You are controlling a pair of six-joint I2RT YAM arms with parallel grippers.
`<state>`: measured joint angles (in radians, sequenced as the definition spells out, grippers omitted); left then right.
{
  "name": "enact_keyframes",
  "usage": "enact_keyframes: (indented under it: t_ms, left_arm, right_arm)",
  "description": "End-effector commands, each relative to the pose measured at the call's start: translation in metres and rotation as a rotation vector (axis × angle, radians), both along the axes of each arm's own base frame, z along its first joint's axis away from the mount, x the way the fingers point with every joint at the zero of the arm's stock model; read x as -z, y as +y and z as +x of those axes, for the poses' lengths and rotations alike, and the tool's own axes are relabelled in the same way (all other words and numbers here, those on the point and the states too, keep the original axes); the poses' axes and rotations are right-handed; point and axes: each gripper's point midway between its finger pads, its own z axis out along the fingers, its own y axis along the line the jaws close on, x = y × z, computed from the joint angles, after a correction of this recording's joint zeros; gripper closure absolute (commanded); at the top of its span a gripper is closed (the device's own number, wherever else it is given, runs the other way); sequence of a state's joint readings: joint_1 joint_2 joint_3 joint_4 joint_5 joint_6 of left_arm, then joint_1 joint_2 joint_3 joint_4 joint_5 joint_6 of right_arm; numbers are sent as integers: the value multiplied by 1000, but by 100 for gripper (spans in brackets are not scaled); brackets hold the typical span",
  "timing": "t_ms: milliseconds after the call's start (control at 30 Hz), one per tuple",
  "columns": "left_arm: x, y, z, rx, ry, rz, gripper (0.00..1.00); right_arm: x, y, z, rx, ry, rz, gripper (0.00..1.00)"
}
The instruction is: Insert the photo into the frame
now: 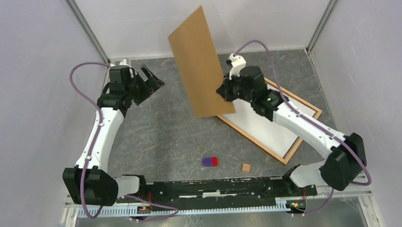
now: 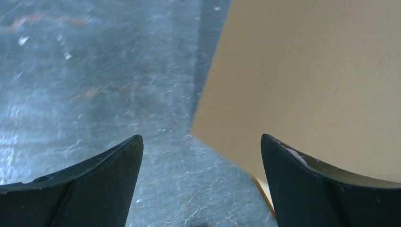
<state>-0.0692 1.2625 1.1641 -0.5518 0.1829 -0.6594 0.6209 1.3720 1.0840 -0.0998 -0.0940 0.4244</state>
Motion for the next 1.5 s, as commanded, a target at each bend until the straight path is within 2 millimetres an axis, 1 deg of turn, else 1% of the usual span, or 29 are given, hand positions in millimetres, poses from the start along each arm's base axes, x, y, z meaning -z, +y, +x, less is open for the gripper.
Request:
enact_keyframes:
  t_ms: [0, 33, 67, 100, 167, 233, 300, 400, 500, 533, 633, 733, 800, 867, 967, 1033, 1167, 1233, 1367, 1467]
  left_arm:
    - [-36, -8, -3, 72, -89, 126, 0]
    - [-40, -13, -3, 86, -100, 136, 0]
    - [-42, -19, -4, 104, -109, 150, 0]
    - [-42, -23, -4, 117, -110, 162, 0]
    - [-38, -32, -5, 142, -108, 179, 0]
    - [-32, -37, -5, 162, -100, 185, 0]
    - [-26, -41, -6, 183, -88, 187, 0]
    - [-17, -47, -9, 209, -70, 199, 0]
    - [-5, -54, -11, 240, -51, 190, 0]
    - [-2, -56, -12, 249, -45, 182, 0]
    - [0, -58, -13, 255, -42, 174, 0]
    - [0, -61, -14, 267, -42, 184, 0]
    - [2, -65, -16, 279, -40, 185, 0]
    - [3, -67, -17, 288, -38, 188, 0]
    - [3, -69, -17, 294, -38, 186, 0]
    - [4, -70, -18, 299, -36, 187, 0]
    - [4, -71, -18, 304, -34, 187, 0]
    - [5, -72, -19, 307, -31, 182, 0]
    - [5, -73, -19, 307, -32, 185, 0]
    - [5, -73, -19, 310, -33, 189, 0]
  right_arm:
    - [-70, -76, 2, -64, -322, -510, 100]
    - [-83, -89, -3, -87, -357, -597, 100]
    - [-93, -108, -6, -40, -350, -670, 100]
    - [-110, -122, -8, -5, -365, -720, 100]
    - [-132, -142, -19, 1, -377, -809, 100]
    - [-143, -162, -28, 9, -367, -898, 100]
    - [-148, -184, -35, 65, -341, -974, 100]
    - [-149, -199, -44, 92, -348, -1019, 100]
    - [-135, -214, -47, 79, -364, -1133, 100]
    - [-124, -220, -47, 72, -360, -1188, 100]
    - [-107, -223, -46, 14, -396, -1275, 100]
    - [-96, -221, -46, -30, -445, -1276, 100]
    - [-86, -222, -47, -38, -440, -1278, 100]
    - [-72, -228, -47, -33, -410, -1302, 100]
    - [-52, -242, -48, -4, -367, -1338, 100]
    - [-46, -250, -49, 24, -364, -1336, 100]
    - [-49, -262, -52, 93, -403, -1307, 100]
    - [-44, -263, -52, 80, -413, -1311, 100]
    - [-25, -273, -48, 88, -380, -1353, 100]
    - [-21, -274, -44, 117, -404, -1324, 100]
